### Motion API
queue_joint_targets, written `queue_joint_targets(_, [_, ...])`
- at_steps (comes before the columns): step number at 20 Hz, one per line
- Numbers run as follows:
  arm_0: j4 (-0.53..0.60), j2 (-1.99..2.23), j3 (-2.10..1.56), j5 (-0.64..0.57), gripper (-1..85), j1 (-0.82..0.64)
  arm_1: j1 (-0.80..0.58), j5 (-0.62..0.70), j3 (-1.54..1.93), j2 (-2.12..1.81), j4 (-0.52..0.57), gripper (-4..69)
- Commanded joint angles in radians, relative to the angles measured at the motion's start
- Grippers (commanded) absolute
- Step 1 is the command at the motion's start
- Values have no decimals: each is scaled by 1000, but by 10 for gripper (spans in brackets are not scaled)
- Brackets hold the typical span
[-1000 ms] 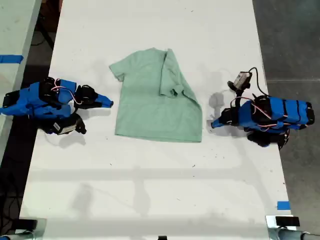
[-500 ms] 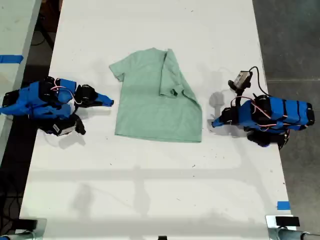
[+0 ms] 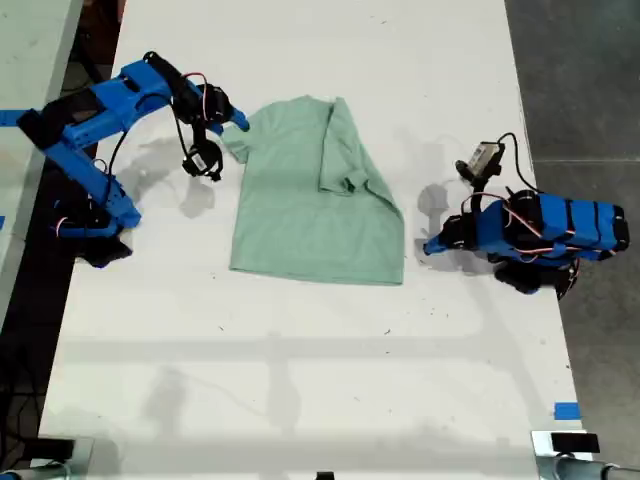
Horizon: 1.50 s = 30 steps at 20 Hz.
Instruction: Fold t shirt
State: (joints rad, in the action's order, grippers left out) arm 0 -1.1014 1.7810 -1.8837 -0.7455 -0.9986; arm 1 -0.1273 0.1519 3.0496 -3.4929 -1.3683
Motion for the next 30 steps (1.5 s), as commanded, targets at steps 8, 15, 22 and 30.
queue_joint_targets(8, [-94,-405,377,-95,200,-97,43,0,35,-9,-8,-14])
queue_joint_targets(15, [-186,-469,397,6,-1,-123,52,-2,35,-9,-6,-14])
queue_joint_targets(22, [-388,-383,966,84,-1,229,51,2,34,-9,-6,-14])
queue_joint_targets(30, [-173,-600,968,202,168,453,57,21,32,-9,-3,-15])
